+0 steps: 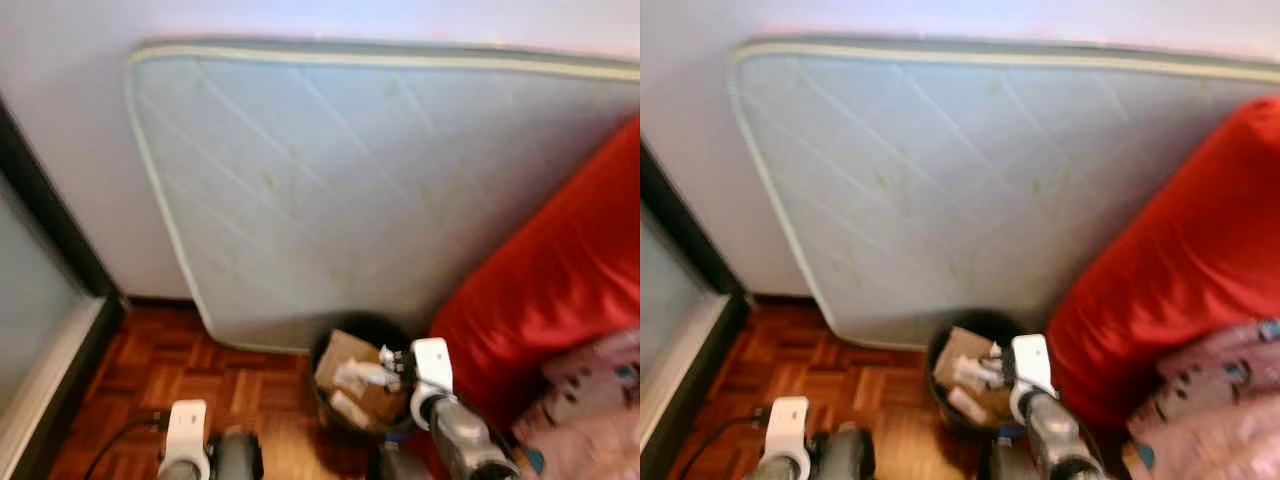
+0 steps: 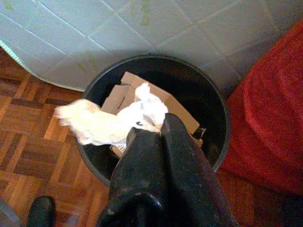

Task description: Clean up the room

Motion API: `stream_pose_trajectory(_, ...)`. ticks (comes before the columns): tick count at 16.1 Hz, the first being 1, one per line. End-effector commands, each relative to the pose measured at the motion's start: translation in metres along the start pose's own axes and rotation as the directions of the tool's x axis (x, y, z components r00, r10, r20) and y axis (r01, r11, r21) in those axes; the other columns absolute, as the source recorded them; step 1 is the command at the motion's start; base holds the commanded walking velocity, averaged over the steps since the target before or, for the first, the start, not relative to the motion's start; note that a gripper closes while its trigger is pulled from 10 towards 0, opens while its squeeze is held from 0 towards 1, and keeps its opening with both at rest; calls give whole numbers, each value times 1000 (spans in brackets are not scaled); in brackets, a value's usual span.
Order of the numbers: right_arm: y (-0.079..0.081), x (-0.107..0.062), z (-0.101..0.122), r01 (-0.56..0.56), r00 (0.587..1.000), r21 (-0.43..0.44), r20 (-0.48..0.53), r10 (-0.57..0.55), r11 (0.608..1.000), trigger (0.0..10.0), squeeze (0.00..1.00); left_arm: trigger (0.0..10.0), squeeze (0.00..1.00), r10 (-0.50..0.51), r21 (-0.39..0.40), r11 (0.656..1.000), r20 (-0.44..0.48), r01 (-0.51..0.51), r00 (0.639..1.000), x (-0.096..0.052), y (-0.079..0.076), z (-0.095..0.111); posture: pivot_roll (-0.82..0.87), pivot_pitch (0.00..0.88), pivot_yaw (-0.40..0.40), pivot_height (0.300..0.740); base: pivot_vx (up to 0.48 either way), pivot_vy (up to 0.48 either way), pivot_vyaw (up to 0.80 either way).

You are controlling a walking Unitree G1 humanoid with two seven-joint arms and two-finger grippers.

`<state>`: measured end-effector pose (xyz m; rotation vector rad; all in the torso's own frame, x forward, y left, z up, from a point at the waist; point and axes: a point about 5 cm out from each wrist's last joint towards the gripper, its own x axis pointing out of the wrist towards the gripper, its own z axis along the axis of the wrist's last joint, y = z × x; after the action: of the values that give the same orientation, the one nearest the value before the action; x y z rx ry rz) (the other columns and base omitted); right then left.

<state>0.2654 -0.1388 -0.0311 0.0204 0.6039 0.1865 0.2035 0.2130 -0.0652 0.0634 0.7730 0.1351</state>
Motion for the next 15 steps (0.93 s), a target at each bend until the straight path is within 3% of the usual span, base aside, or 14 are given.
stream_pose_trajectory(1,1,2,5,-9,1000,-16,6,9,1000,10000,0,10000,0,-18,0,1000,-74,18,997,-4,-4,-18,-58,96,-67,632,0,0,0)
stream_pose_trajectory(5,10,10,31,-24,998,-18,61,25,1000,10000,0,10000,0,-21,-10,1000,-50,20,999,-3,-6,-13,-45,116,-75,632,0,0,0)
stream_pose_trajectory(15,11,9,26,-23,998,-16,53,24,1000,10000,0,10000,0,-20,-14,1000,-67,19,998,-6,-6,-22,-43,136,-80,632,248,0,0)
